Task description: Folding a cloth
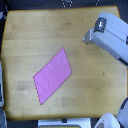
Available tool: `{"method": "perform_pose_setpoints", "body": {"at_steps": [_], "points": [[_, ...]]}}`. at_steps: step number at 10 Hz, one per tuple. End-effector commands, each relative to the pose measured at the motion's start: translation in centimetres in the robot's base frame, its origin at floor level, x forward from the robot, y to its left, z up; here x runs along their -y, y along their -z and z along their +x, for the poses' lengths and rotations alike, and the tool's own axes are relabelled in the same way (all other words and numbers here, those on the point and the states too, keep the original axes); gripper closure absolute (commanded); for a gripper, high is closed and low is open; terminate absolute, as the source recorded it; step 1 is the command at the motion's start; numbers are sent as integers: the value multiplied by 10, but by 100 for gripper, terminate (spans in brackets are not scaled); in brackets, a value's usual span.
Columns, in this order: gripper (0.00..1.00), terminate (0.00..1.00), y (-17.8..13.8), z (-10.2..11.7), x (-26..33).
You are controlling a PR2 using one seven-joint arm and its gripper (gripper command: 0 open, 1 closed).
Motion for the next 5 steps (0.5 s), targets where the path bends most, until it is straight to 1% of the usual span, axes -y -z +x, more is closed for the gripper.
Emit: {"method": "perform_pose_setpoints", "body": {"at_steps": [1,5], "points": [[0,0,46,-11,-89],[0,0,69,-21,-141]]}}
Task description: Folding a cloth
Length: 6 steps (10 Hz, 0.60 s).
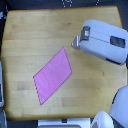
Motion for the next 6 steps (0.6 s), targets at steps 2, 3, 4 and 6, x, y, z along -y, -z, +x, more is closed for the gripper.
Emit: {"method": "perform_pose_setpoints", "body": {"at_steps": [2,3,4,6], "points": [[0,0,45,-7,-77],[0,0,52,-11,-86],[0,0,57,-14,-94],[0,0,68,-17,-105]]}}
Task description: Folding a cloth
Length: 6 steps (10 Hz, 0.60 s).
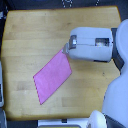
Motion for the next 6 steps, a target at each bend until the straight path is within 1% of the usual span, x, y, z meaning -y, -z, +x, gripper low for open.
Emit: {"method": "perform_pose_setpoints", "body": {"at_steps": [1,3,6], "points": [[0,0,38,-6,-36],[0,0,54,-13,-33],[0,0,70,-9,-23]]}}
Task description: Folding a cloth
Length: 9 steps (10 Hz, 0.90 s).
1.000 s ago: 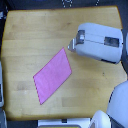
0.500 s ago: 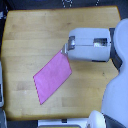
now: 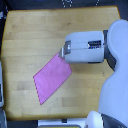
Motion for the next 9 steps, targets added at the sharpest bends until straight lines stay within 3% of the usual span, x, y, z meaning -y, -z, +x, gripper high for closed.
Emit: {"method": "perform_pose_setpoints", "body": {"at_steps": [1,6,7,9], "points": [[0,0,34,2,9],[0,0,41,-10,11],[100,0,37,-8,7],[100,0,35,8,-1]]}}
